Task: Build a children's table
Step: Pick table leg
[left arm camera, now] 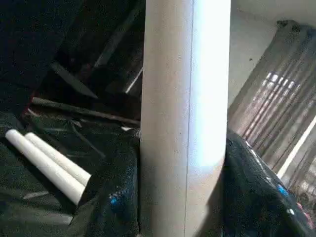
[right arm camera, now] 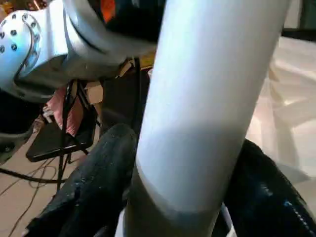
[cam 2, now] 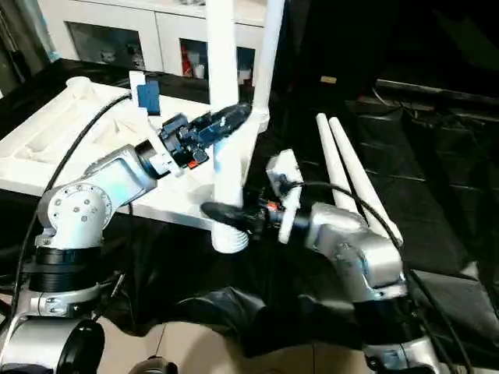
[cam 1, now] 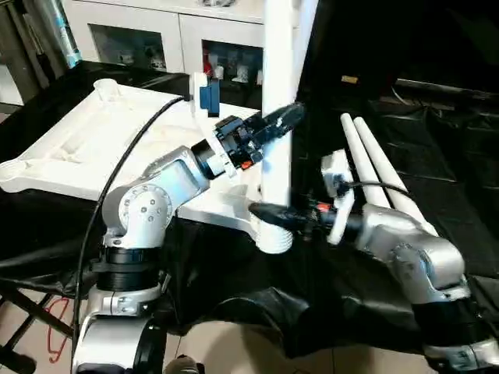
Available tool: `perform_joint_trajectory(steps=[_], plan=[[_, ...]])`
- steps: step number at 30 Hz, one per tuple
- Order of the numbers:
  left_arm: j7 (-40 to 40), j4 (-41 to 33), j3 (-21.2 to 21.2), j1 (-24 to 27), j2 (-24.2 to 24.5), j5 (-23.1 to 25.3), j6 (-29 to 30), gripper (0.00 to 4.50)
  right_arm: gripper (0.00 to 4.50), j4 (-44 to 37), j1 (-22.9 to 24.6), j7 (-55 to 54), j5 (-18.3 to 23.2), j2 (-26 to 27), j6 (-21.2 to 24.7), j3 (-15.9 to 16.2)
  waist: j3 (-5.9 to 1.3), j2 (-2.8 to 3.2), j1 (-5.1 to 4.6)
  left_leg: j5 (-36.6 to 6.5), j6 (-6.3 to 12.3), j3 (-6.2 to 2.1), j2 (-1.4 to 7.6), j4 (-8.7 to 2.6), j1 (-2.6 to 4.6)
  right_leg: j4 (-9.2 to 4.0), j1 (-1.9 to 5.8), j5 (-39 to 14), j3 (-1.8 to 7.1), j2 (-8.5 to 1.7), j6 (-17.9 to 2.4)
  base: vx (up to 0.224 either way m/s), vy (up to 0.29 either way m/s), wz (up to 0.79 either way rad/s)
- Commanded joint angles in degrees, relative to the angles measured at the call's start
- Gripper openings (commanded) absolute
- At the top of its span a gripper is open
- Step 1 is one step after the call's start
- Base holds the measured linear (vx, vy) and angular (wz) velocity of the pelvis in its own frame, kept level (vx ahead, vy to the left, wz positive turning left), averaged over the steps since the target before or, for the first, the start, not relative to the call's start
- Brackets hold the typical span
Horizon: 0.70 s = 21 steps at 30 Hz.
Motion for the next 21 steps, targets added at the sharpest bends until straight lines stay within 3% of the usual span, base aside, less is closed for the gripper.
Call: perform_joint_trajectory(steps=[1,5,6,8,10,21], plan=[[-1.69,-1.04,-1.04,-0.50,0.49,-0.18,0.07,1.81,3.09,-0.36,-0.85,-0.47,-0.76,-0.77,-0.35,-0.76,-4.39,0.07,0.08,-7.57,-0.40,-1.04,1.64,-3.51,1.32,-4.11,2.85,-5.62,2.23,-3.88,-10.27,0.000,0.000,0.00],[-4.49,-2.03,-2.13,0.00,1.62,-1.00,0.73,1.81,3.17,-1.10,-1.29,2.14,-0.01,-3.25,1.06,-0.38,-4.34,0.15,0.27,-8.19,-0.46,-1.00,1.71,-3.54,1.41,-4.13,2.91,-5.96,2.25,-3.91,-10.43,0.000,0.000,0.00],[-4.88,-2.20,-2.23,0.10,1.74,-1.27,0.94,1.81,3.17,-1.16,-1.31,2.88,0.04,-3.88,1.27,-0.11,-4.27,-0.25,0.19,-8.33,-0.38,-0.91,1.69,-3.54,1.39,-4.21,2.91,-6.20,2.25,-3.86,-10.38,0.000,0.000,0.00],[-5.42,-2.34,-2.28,0.10,1.84,-1.66,1.06,1.81,3.17,-1.14,-1.37,4.07,0.05,-4.90,1.68,0.38,-4.31,-0.04,0.30,-8.00,-0.31,-0.99,1.74,-3.54,1.37,-4.07,2.94,-6.15,2.25,-3.95,-10.40,0.000,0.000,0.00],[-6.17,-2.45,-2.56,0.10,2.15,-1.86,1.34,1.81,3.17,-0.83,-1.54,4.97,-0.14,-5.81,1.94,0.85,-4.26,-0.35,0.28,-8.09,-0.05,-0.88,1.63,-3.46,1.27,-4.21,2.94,-6.52,2.30,-3.98,-10.35,0.000,0.000,0.00],[-9.86,-3.71,-4.69,0.33,3.20,-2.44,2.14,1.81,3.17,1.78,-3.87,6.95,1.25,-7.44,5.49,1.31,-4.36,-0.34,0.34,-7.23,0.41,-0.89,1.68,-3.36,1.32,-4.03,2.89,-6.39,2.25,-3.99,-10.86,0.000,0.000,0.00]])
